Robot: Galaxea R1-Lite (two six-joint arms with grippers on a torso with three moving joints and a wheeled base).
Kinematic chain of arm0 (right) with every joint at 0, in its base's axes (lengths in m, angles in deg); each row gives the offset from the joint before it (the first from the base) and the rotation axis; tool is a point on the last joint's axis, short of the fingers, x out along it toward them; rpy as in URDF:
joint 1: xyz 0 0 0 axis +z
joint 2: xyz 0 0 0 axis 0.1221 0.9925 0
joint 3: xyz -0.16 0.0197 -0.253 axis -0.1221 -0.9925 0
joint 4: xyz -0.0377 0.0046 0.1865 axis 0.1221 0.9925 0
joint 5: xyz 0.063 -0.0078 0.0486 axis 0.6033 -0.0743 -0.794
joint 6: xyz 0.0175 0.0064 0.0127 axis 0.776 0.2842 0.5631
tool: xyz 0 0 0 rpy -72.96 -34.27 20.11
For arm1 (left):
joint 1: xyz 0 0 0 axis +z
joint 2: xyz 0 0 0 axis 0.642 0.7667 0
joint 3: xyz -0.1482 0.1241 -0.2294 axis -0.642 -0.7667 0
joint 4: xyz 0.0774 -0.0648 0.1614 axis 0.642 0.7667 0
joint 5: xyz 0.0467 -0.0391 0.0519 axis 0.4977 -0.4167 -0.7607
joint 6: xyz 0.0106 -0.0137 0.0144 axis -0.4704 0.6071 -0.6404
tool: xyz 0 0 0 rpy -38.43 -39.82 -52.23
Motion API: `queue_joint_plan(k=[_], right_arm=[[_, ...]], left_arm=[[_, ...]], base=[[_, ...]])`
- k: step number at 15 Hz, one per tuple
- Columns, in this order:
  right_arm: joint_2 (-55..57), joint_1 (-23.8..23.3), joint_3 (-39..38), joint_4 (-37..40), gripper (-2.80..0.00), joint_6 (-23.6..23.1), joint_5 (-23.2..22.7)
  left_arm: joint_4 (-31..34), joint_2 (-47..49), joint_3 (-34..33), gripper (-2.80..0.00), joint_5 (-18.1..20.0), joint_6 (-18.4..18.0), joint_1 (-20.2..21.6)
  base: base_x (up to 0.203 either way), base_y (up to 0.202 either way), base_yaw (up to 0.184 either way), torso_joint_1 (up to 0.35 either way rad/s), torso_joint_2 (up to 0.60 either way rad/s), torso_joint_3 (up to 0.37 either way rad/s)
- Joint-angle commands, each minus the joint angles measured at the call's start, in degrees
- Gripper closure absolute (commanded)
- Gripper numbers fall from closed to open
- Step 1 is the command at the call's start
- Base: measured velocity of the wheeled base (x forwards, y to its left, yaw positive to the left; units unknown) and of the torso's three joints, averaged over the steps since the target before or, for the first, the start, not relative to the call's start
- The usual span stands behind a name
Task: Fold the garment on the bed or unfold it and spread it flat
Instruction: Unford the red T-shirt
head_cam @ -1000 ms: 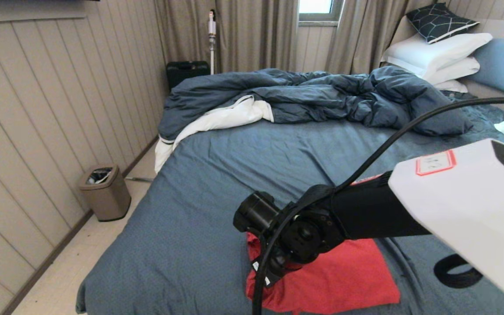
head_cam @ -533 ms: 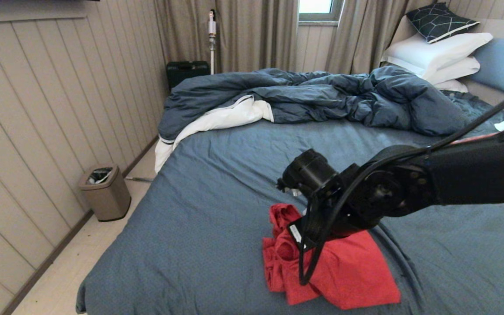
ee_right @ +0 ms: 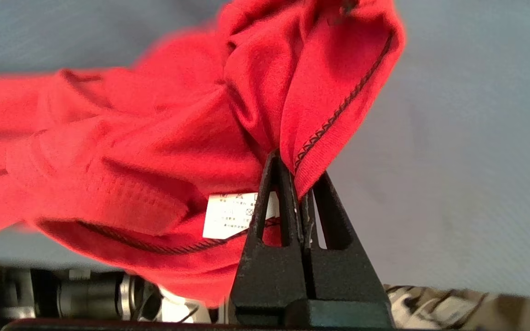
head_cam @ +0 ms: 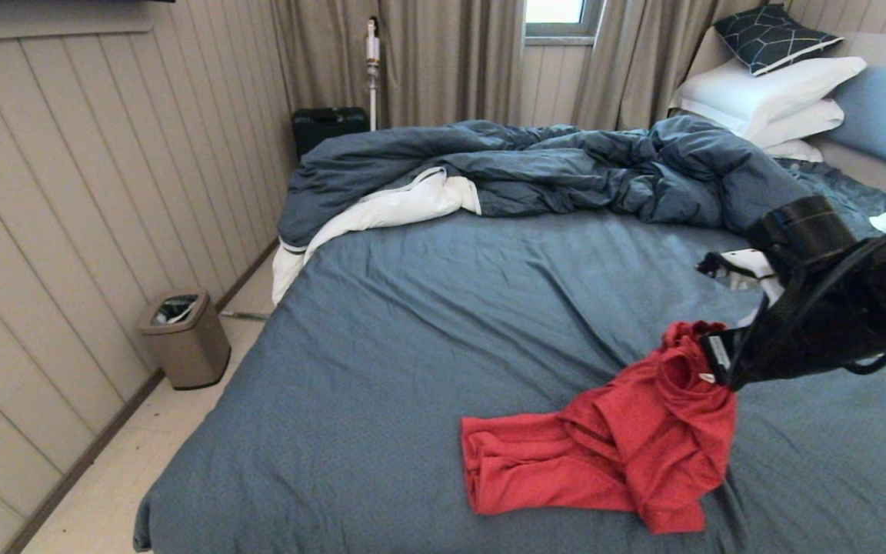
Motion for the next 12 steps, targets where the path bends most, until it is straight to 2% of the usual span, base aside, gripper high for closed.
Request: queue_joint_plan(k=[1,4,8,12], right_arm=[[-0.10,-8.11,-0.99,-1.52,0.00,-1.53,-2.25],[4.81,-16.93,-2.46,-5.85,0.00,-5.29,-5.37],[8.95,-21.39,-4.81,-11.95,0.00,-6.94,-6.13],[9.79,-26.33,-5.35,-12.88,0.00,-9.29,-6.69]], left_arm=[[0.02,0.07,0.00,0.00,-0.04,0.02,-0.01],[0.02,0.07,0.00,0.00,-0.04,0.02,0.05],[0.02,0.07,0.00,0.00,-0.04,0.02,-0.01],[0.02,0.07,0.00,0.00,-0.04,0.02,-0.01]], base=[[0.000,0.000,0.000,0.000,0.00,0.000],[0.000,0.000,0.000,0.000,0.00,0.000],[0.000,0.000,0.000,0.000,0.00,0.000],[0.000,0.000,0.000,0.000,0.00,0.000]])
